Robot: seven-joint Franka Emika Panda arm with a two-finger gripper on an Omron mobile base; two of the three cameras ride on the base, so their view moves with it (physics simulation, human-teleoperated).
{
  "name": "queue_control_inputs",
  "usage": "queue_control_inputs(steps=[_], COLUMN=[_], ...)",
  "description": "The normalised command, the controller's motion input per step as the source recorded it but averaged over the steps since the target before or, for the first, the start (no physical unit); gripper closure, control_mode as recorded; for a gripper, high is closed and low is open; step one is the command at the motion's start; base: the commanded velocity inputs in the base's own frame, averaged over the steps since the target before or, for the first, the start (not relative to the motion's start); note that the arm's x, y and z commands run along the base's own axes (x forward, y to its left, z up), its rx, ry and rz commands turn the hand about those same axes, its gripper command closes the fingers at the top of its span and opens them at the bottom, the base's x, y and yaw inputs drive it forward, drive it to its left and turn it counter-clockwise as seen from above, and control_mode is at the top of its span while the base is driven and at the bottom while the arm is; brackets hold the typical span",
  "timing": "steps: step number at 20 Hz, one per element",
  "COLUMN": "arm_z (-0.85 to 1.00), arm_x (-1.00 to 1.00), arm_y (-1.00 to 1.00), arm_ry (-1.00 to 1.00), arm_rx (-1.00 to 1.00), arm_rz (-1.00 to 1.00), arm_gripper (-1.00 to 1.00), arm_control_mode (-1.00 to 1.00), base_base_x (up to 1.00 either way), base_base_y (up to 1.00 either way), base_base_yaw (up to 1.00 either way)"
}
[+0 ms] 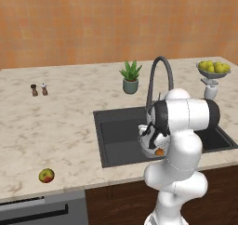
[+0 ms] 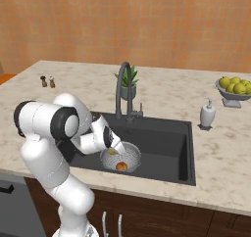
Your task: Put the colander in the sink, put the kiwi, apple, peach in the colander, and turn on the sink faucet and pour water over the colander.
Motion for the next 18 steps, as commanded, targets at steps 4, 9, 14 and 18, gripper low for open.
queue_control_inputs(steps=[4, 9, 14, 18], arm_z=[-0.36, -0.38, -0.06, 0.49], arm_x=[0.14, 0.03, 0.00, 0.00], arm_y=[-0.07, -0.04, -0.02, 0.06], arm_ry=[0.00, 0.00, -0.01, -0.06], arm_rx=[0.00, 0.00, 0.00, 0.00], arm_rz=[0.00, 0.00, 0.00, 0.00], arm_gripper=[1.00, 1.00, -1.00, -1.00], arm_control_mode=[-1.00, -1.00, -1.00, -1.00], base_base_x=[0.00, 0.00, 0.00, 0.00], base_base_y=[0.00, 0.00, 0.00, 0.00], base_base_yaw=[0.00, 0.00, 0.00, 0.00])
